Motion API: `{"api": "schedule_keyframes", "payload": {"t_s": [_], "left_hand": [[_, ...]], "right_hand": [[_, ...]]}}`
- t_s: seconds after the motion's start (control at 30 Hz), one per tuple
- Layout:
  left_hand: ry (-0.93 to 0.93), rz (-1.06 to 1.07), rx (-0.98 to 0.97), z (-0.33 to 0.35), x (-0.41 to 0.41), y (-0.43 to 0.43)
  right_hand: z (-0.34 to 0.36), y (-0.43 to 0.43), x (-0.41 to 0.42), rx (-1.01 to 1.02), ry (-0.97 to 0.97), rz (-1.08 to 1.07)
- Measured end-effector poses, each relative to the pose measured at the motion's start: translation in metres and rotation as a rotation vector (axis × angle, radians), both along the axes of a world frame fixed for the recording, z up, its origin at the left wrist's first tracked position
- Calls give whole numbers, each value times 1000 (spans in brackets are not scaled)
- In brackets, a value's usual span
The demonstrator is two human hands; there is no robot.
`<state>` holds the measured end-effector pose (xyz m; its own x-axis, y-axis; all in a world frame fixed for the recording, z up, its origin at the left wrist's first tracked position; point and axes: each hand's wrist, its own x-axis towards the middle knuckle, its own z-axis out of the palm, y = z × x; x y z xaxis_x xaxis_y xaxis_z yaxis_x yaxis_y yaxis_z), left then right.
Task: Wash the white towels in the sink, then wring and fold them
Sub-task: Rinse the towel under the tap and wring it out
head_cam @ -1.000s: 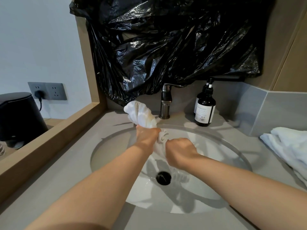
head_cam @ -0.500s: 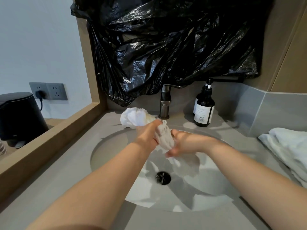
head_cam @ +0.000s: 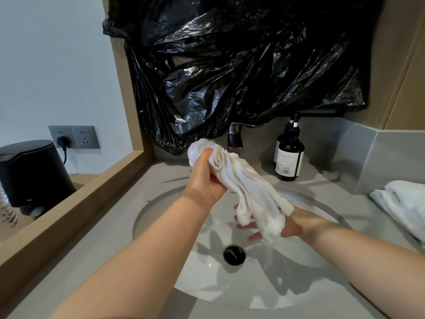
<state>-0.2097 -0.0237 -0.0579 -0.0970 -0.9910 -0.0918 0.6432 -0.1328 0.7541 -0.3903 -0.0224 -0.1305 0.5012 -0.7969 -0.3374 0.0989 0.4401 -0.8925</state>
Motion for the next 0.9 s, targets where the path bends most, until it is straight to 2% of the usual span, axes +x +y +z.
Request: {"api": "schedule_keyframes", "payload": {"t_s": [0.07,0.1,0.2,0.27,0.33,0.4,0.5,0.53,0.63,0.77,0.9], "left_hand": [[56,-1,-9,-5,5,-5],[69,1,-9,-9,8,-7],[36,-3,-62,-22,16,-7],[-26,-12,-88,-30,20,-8],[-72,2,-106,-34,21,-14],[-105,32,-99,-36,22,-20],[-142,70,-76,-42,15,-25],[-154,89,-61,-43,12,-25],[-94,103,10,-48,11,-28],[-114,152,145,-54,8,-31],[-152,226,202,-63,1,-30]], "right_hand": [[-4,2,8,-23,-46,219],[-5,2,11,-43,-70,242],[4,1,14,99,-314,403],[10,0,12,130,-398,421],[18,5,15,4,-357,423],[23,12,20,-130,-95,340],[23,19,32,-454,606,105],[23,20,36,-543,734,39],[25,19,45,-686,893,-94],[24,17,49,-911,1311,-6],[22,17,48,-995,1448,52]]}}
